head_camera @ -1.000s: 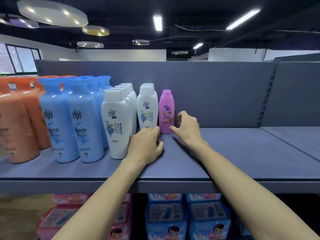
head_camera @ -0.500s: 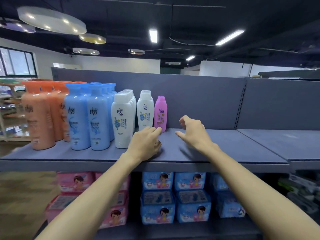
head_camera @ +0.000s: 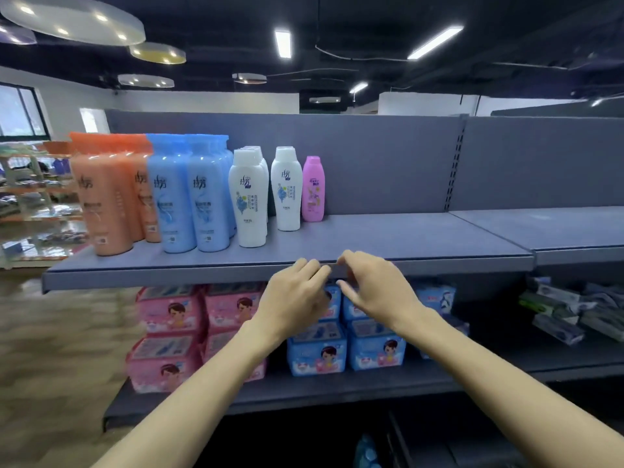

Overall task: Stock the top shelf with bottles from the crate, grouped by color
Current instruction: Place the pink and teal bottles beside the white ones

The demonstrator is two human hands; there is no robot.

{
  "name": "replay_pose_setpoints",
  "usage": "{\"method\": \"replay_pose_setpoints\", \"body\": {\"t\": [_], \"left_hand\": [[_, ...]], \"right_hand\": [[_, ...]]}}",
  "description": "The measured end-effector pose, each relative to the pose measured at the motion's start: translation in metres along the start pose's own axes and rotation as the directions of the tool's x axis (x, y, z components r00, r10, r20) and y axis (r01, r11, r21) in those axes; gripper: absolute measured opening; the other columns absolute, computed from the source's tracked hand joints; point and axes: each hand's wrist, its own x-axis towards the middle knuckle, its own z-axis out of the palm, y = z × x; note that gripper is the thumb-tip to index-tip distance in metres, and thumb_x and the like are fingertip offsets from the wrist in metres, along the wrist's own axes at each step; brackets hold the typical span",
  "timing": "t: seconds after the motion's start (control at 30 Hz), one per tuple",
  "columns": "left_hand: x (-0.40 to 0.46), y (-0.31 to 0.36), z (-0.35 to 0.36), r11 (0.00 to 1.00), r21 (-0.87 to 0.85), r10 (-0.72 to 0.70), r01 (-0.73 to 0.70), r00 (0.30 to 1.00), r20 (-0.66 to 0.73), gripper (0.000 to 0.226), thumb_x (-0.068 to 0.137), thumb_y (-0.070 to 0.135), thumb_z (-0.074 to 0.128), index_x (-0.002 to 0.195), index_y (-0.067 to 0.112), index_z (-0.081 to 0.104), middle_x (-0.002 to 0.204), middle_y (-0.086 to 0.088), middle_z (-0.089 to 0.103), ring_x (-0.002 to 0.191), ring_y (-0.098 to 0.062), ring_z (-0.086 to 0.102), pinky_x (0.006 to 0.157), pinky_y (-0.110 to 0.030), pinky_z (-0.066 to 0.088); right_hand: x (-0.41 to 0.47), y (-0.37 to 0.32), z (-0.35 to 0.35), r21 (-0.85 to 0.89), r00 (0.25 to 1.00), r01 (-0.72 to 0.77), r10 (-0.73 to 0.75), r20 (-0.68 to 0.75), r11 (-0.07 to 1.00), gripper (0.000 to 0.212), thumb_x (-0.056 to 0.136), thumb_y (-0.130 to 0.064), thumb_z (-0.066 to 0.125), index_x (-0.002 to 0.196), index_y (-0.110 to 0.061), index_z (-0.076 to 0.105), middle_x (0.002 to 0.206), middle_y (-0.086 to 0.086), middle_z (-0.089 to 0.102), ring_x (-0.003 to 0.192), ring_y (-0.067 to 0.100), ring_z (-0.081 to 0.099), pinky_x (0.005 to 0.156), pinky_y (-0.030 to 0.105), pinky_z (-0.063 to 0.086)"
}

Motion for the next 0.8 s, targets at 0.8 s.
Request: {"method": "replay_pose_setpoints", "body": {"t": [0.8], "left_hand": [[-0.232, 0.123, 0.098, 0.927, -0.189, -0.133, 0.324, 0.755, 0.642, 0.026, 0.076, 0.024, 0.056, 0.100, 0.016, 0.056, 0.079, 0.003, 0.053, 0.070, -0.018, 0.053, 0.045, -0.027, 0.035]], "right_hand": [[-0.222, 0.033, 0.184, -0.129, 0.701, -0.230, 0.257, 0.665, 0.964, 0.030, 0.089, -0.026, 0.058, 0.115, -0.014, 0.050, 0.111, 0.007, 0.060, 0.102, 0.033, 0.061, 0.077, 0.038, 0.047]]}}
